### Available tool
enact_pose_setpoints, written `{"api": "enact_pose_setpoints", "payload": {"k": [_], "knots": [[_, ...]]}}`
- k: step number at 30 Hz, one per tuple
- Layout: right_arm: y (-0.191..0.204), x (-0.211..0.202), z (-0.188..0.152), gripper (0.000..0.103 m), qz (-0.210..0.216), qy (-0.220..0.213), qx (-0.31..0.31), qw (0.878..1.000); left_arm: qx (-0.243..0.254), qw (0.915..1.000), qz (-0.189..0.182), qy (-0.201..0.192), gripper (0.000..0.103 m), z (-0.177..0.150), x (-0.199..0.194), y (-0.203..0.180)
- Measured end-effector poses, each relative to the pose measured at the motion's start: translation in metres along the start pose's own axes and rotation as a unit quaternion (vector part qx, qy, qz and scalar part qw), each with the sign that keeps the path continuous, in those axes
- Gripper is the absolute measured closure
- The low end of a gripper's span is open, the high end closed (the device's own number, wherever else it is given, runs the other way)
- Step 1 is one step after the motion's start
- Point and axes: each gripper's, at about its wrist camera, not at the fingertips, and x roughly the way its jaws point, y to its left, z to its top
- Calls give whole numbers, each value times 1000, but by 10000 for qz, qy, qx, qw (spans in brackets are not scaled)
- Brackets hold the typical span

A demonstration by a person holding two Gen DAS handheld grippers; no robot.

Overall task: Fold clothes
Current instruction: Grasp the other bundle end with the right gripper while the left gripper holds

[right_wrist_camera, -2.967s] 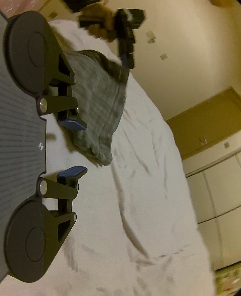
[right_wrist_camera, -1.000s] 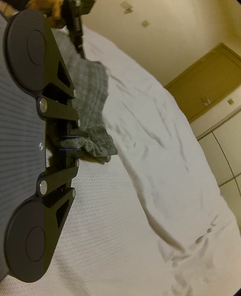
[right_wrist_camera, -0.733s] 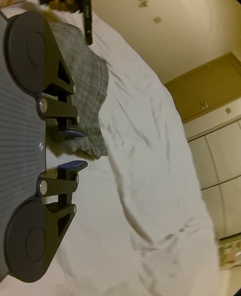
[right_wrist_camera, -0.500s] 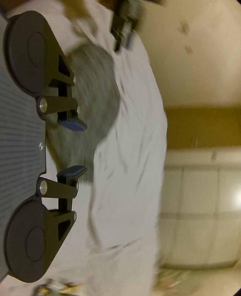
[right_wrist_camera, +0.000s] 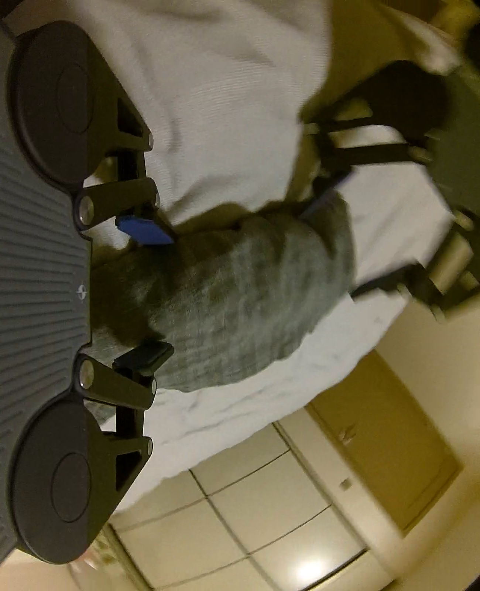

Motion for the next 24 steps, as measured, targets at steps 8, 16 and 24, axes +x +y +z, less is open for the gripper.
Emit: {"api": "enact_pose_setpoints", "payload": {"k": [8, 16, 24], "knots": [[-3, 21, 4, 48, -264, 8, -307, 9992, 396, 9991, 8, 170, 38, 3, 44, -12], [9, 27, 9, 53, -319, 11, -977, 9947, 438, 9985, -108, 320, 66, -8, 60, -5], [-26, 32, -10, 100, -662, 115, -1086, 9918, 73, 9994, -297, 161, 78, 4, 44, 16]]}}
